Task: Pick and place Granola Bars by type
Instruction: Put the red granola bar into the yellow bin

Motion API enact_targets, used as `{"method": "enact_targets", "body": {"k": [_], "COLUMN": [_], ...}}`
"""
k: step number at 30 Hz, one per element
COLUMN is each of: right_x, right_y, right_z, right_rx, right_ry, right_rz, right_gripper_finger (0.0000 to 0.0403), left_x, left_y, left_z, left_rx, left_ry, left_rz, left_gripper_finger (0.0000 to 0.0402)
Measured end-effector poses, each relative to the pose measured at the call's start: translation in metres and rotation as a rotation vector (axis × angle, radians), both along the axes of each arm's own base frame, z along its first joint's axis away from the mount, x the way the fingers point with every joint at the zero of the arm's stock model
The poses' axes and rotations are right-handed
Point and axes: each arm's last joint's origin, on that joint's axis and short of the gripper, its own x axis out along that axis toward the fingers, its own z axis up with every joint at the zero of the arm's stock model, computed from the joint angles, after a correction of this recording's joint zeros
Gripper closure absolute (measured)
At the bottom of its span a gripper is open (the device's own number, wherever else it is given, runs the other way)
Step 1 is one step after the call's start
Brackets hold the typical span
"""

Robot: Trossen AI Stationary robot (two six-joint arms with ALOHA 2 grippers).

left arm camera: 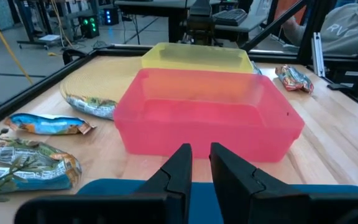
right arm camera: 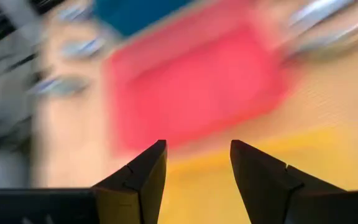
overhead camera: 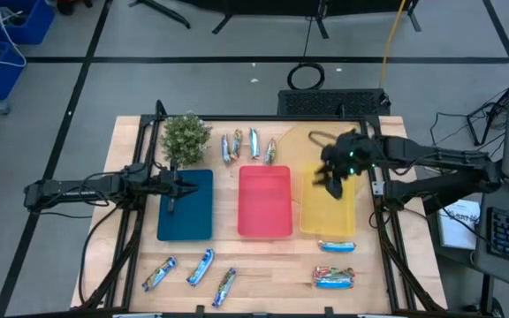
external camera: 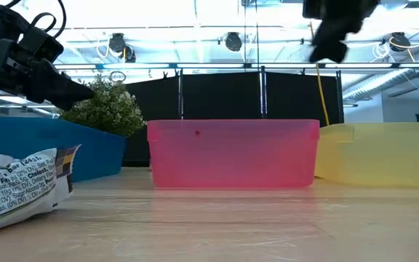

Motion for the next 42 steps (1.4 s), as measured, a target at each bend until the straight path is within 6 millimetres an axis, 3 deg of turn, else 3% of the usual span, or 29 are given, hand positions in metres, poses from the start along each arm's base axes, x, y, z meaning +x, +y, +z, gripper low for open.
{"method": "enact_targets", "body": {"k": [6,14,19,25,34,42], "right_x": [-0.001,-0.023,-0.043,-0.057,-0.073,-0.069], "right_y": [0.049,0.106,0.128,0.137,0.127,0.130], "right_z": [-0.021,-0.065,-0.084,-0.104,-0.141,-0.152], "right_rx": [0.318,0.552,0.589,0.516,0.404,0.497], "right_ry": [0.203,0.606,0.782,0.764,0.787,0.718], "right_rz": [0.121,-0.104,-0.226,-0.322,-0.390,-0.353], "right_gripper_finger": [0.0244,0.0254,0.0254,0.0254,0.0251,0.0250], "left_x": [0.000,0.000,0.000,0.000,0.000,0.000], "left_y": [0.000,0.000,0.000,0.000,0.000,0.000], "left_z": [0.000,0.000,0.000,0.000,0.000,0.001], "left_rx": [-0.002,-0.010,-0.008,-0.005,-0.006,-0.007], "left_ry": [-0.001,-0.001,-0.001,0.000,0.000,-0.007], "left_rz": [0.000,0.001,0.001,0.006,0.006,0.007], "left_gripper_finger": [0.0334,0.0334,0.0334,0.0334,0.0334,0.0334]}}
